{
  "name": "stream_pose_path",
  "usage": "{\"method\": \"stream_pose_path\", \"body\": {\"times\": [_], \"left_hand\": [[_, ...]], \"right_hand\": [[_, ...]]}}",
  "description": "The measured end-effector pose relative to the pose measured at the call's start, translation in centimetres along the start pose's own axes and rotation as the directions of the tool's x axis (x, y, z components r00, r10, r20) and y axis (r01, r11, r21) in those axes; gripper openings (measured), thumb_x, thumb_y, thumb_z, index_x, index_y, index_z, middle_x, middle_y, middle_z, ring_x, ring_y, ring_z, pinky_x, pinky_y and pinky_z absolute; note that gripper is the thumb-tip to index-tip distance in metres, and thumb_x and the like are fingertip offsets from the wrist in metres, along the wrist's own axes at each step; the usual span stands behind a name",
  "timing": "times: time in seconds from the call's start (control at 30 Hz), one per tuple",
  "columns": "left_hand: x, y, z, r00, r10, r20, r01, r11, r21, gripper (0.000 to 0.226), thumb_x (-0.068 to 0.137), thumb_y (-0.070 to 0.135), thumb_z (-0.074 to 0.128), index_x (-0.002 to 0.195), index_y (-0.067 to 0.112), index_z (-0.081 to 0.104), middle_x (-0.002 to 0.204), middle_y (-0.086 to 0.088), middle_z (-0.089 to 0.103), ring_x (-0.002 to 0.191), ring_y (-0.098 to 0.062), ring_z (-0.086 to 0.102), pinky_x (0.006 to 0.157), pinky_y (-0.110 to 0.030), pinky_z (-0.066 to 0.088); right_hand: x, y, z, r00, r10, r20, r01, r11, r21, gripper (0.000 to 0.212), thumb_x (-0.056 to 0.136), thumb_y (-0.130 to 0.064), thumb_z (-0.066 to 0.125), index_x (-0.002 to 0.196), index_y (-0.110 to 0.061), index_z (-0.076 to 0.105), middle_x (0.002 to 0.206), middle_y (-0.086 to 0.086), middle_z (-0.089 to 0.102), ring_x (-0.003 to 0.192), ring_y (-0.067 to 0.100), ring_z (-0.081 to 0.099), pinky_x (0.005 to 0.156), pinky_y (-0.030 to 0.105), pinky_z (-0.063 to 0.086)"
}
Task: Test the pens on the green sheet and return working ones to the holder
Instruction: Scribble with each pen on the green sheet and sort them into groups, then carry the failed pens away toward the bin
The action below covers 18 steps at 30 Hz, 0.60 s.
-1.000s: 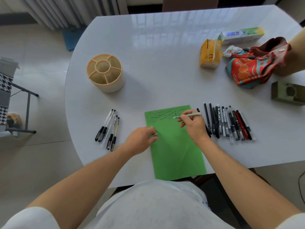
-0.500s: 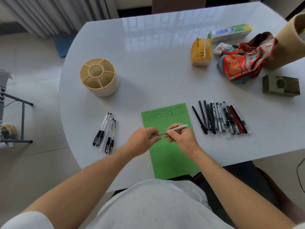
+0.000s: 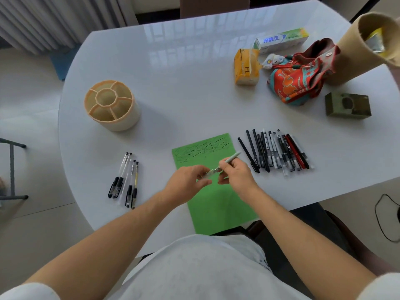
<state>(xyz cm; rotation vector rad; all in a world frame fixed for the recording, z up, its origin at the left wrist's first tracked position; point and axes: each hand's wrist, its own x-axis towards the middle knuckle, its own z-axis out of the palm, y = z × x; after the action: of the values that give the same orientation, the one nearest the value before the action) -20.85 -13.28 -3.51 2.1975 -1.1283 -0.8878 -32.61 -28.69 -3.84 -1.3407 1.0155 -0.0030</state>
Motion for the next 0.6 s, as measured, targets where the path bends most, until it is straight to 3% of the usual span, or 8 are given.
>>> {"method": "stream_pose_path", "body": {"times": [0.03, 0.1, 0.17, 0.23, 0.3, 0.43, 0.5, 0.6], "left_hand": [[0.1, -0.2, 0.1, 1.000, -0.003, -0.014, 0.003, 1.000, 0.005, 0.036, 0.092, 0.040, 0.066, 0.123, 0.022, 0.065, 0.109, 0.009, 0.071, 0.095, -0.008, 0.065, 0.085, -0.029, 0.054], [-0.3, -1.0, 0.4, 0.999, -0.011, -0.045, 0.012, 0.999, 0.035, 0.041, 0.094, 0.039, 0.063, 0.131, 0.022, 0.059, 0.121, 0.008, 0.067, 0.108, -0.008, 0.062, 0.095, -0.029, 0.052], [-1.1, -2.1, 0.5, 0.998, -0.029, -0.055, 0.033, 0.997, 0.068, 0.037, 0.096, 0.037, 0.061, 0.130, 0.023, 0.060, 0.125, 0.007, 0.066, 0.112, -0.010, 0.061, 0.099, -0.032, 0.051], [-2.3, -3.3, 0.6, 0.995, -0.071, -0.074, 0.077, 0.994, 0.074, 0.031, 0.096, 0.034, 0.060, 0.125, 0.025, 0.064, 0.123, 0.008, 0.067, 0.111, -0.010, 0.061, 0.099, -0.034, 0.051], [-3.6, -4.4, 0.4, 0.985, -0.121, -0.125, 0.131, 0.989, 0.072, 0.025, 0.095, 0.032, 0.060, 0.119, 0.027, 0.066, 0.119, 0.009, 0.067, 0.110, -0.010, 0.060, 0.097, -0.034, 0.051], [-6.4, -6.8, -0.9, 0.901, -0.272, -0.338, 0.305, 0.951, 0.049, 0.020, 0.088, 0.034, 0.068, 0.107, 0.030, 0.066, 0.112, 0.013, 0.066, 0.107, -0.009, 0.058, 0.083, -0.026, 0.047], [-7.5, -7.9, -1.9, 0.820, -0.341, -0.460, 0.402, 0.915, 0.039, 0.027, 0.082, 0.036, 0.073, 0.106, 0.029, 0.064, 0.110, 0.013, 0.063, 0.108, -0.010, 0.054, 0.081, -0.023, 0.042], [-8.3, -9.8, -3.5, 0.712, -0.438, -0.549, 0.547, 0.836, 0.043, 0.053, 0.073, 0.039, 0.079, 0.119, 0.022, 0.059, 0.117, 0.001, 0.058, 0.113, -0.023, 0.049, 0.091, -0.036, 0.044]], "right_hand": [[0.6, -0.6, -1.0, 0.999, 0.003, -0.041, -0.005, 0.998, -0.062, 0.013, 0.103, -0.020, 0.056, 0.104, -0.009, 0.061, 0.093, 0.010, 0.069, 0.064, 0.016, 0.063, 0.067, 0.040, 0.063], [2.0, -1.5, -3.0, 0.993, -0.057, -0.104, 0.015, 0.930, -0.366, 0.016, 0.104, -0.022, 0.052, 0.107, -0.009, 0.060, 0.094, 0.008, 0.066, 0.069, 0.015, 0.064, 0.063, 0.036, 0.059], [3.1, -2.1, -4.8, 0.989, -0.122, -0.081, 0.037, 0.742, -0.670, 0.016, 0.105, -0.026, 0.049, 0.109, -0.012, 0.057, 0.094, 0.003, 0.063, 0.078, 0.015, 0.065, 0.061, 0.029, 0.053], [4.1, -2.1, -5.8, 0.990, -0.139, -0.031, 0.055, 0.575, -0.816, 0.013, 0.105, -0.025, 0.049, 0.108, -0.013, 0.053, 0.091, 0.003, 0.062, 0.078, 0.019, 0.065, 0.063, 0.034, 0.056], [5.0, -1.9, -6.3, 0.989, -0.145, -0.005, 0.064, 0.468, -0.881, 0.010, 0.103, -0.023, 0.053, 0.109, -0.016, 0.053, 0.087, 0.001, 0.062, 0.072, 0.017, 0.062, 0.060, 0.033, 0.056], [6.4, -1.4, -7.1, 0.977, -0.210, -0.030, 0.050, 0.367, -0.929, 0.013, 0.102, -0.025, 0.057, 0.110, -0.016, 0.057, 0.088, -0.001, 0.062, 0.062, 0.007, 0.049, 0.047, 0.022, 0.030], [6.6, -1.2, -7.4, 0.966, -0.249, -0.065, 0.029, 0.355, -0.935, 0.015, 0.101, -0.025, 0.058, 0.111, -0.014, 0.058, 0.091, 0.000, 0.061, 0.063, 0.010, 0.049, 0.048, 0.021, 0.028], [6.2, -0.9, -7.6, 0.941, -0.318, -0.120, 0.008, 0.374, -0.928, 0.022, 0.099, -0.024, 0.059, 0.118, -0.012, 0.059, 0.096, 0.006, 0.061, 0.070, 0.021, 0.054, 0.052, 0.022, 0.026]]}}
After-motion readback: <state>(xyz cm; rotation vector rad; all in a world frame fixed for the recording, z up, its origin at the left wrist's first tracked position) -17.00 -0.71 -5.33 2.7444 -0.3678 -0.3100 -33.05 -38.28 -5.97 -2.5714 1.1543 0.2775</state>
